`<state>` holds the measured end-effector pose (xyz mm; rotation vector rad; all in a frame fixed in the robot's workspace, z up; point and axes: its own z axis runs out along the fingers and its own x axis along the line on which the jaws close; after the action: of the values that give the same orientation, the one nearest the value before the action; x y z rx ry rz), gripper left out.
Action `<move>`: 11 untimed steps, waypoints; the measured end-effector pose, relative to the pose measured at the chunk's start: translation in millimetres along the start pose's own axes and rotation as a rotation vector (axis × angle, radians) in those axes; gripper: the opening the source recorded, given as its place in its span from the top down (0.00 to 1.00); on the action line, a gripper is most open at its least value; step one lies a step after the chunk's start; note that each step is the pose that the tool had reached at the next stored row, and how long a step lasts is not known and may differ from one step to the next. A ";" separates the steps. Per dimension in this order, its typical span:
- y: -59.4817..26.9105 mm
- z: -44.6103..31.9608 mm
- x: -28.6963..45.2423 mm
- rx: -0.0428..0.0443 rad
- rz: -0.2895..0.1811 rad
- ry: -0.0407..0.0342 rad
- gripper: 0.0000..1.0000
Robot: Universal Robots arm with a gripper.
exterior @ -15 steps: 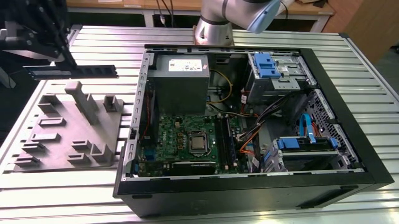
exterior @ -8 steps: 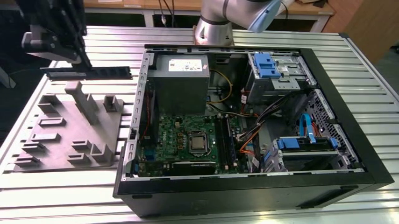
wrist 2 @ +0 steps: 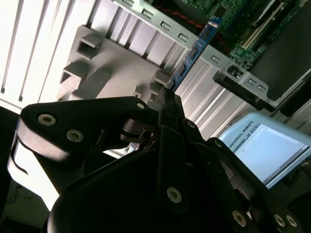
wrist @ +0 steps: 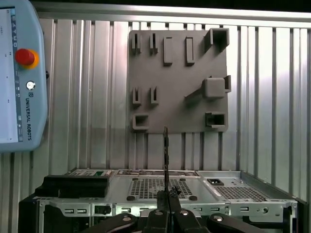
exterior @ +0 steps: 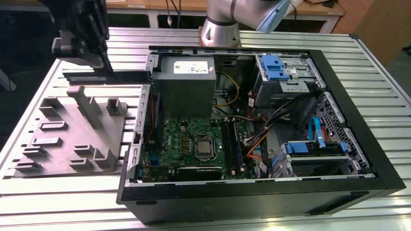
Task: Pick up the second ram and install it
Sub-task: 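Pick up the second ram and move it above second insertion slot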
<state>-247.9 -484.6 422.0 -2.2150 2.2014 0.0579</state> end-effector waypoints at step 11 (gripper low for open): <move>-37.7 6.5 -3.5 0.0003 0.006 -0.0001 0.89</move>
<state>-210.3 -480.7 415.2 -2.2086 2.2077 0.0578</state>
